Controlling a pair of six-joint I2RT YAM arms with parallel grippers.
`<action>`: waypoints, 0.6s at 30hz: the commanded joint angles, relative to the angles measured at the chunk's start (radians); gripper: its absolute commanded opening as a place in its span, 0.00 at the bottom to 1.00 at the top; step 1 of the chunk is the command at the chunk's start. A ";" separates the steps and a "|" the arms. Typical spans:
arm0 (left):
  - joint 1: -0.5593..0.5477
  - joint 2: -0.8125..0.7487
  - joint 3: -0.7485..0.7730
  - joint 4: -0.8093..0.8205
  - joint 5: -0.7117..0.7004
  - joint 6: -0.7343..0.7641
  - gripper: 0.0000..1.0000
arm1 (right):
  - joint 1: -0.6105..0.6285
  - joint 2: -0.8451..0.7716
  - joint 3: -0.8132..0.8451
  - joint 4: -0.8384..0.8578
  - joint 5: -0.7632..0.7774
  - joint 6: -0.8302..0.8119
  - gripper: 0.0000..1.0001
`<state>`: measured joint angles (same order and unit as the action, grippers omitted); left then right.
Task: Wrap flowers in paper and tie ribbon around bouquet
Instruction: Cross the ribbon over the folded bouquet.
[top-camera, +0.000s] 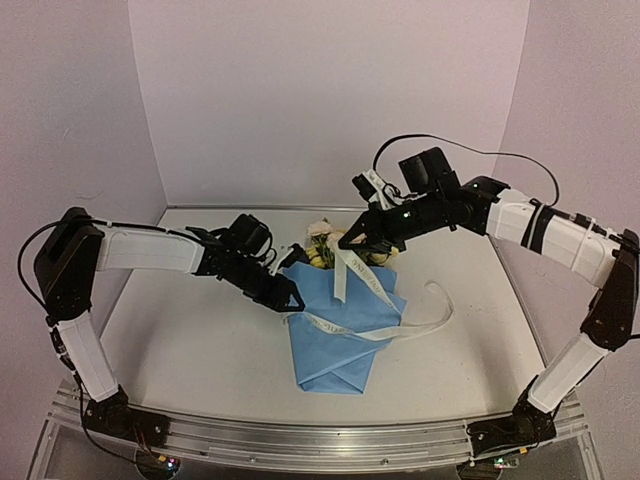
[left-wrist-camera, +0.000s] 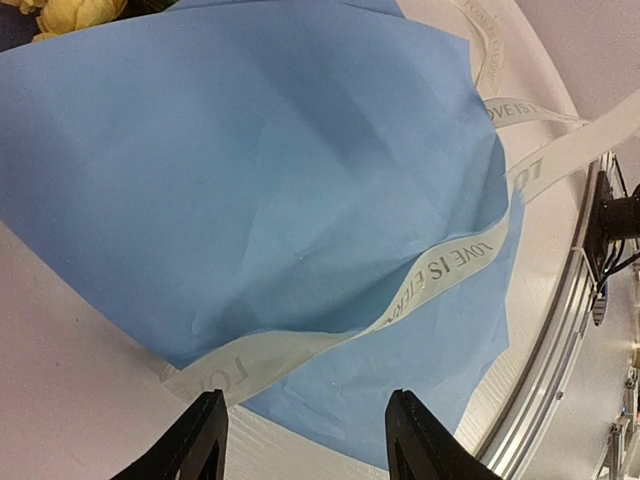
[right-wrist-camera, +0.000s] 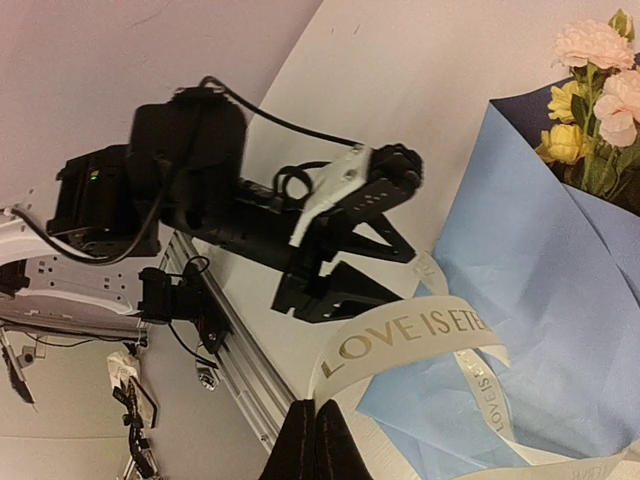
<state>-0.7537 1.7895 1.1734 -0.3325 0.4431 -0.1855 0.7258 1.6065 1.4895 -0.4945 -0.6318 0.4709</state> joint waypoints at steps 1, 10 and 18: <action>-0.020 0.086 0.146 -0.105 -0.026 0.120 0.56 | 0.013 -0.050 -0.002 0.044 -0.064 -0.009 0.00; -0.043 0.177 0.258 -0.245 -0.037 0.250 0.56 | 0.020 -0.094 -0.041 0.048 -0.076 -0.019 0.00; -0.046 0.209 0.274 -0.279 -0.027 0.289 0.51 | 0.021 -0.102 -0.055 0.050 -0.086 -0.026 0.00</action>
<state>-0.7957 1.9825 1.4000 -0.5665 0.4098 0.0547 0.7406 1.5364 1.4373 -0.4779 -0.7007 0.4651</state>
